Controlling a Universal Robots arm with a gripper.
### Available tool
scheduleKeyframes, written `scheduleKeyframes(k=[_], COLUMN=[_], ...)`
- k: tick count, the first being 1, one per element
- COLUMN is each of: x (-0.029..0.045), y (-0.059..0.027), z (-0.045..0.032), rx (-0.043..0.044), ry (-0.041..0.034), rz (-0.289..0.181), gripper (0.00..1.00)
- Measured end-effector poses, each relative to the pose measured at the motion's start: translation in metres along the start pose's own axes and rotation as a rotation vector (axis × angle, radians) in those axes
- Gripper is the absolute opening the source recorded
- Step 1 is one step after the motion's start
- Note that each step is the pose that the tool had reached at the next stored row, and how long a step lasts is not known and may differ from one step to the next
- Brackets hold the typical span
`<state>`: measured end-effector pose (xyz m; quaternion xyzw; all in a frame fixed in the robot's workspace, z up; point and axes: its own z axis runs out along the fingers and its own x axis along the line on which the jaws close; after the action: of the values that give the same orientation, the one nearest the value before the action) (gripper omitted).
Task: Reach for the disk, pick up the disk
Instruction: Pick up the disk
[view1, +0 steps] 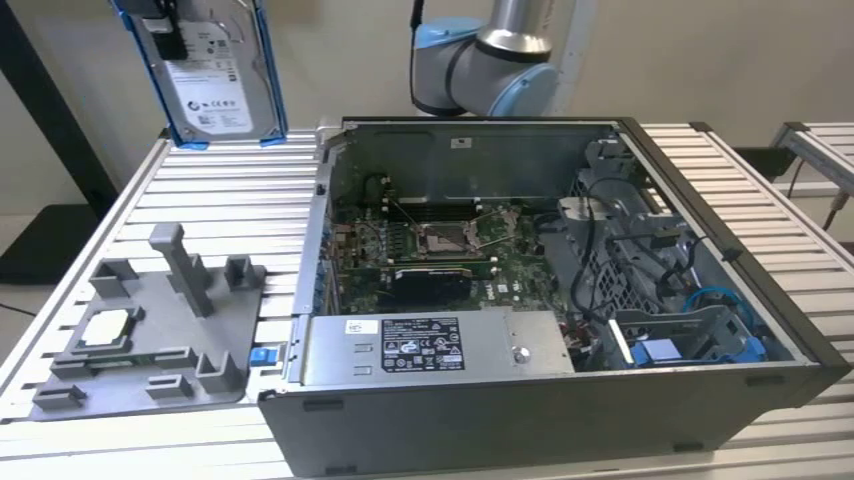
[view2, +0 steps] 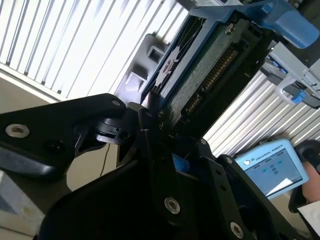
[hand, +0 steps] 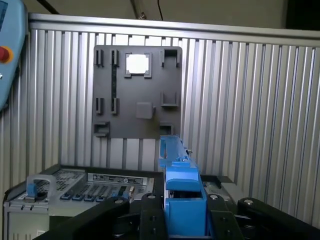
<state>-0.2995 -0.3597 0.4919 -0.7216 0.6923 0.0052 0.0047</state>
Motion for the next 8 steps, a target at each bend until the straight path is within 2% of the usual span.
scheduleKeyframes(k=[8], x=[0.0015], y=[-0.0366], z=[-0.0001], rx=[0.0000], ry=[0.0000], rz=[0.000], gripper=[0.00])
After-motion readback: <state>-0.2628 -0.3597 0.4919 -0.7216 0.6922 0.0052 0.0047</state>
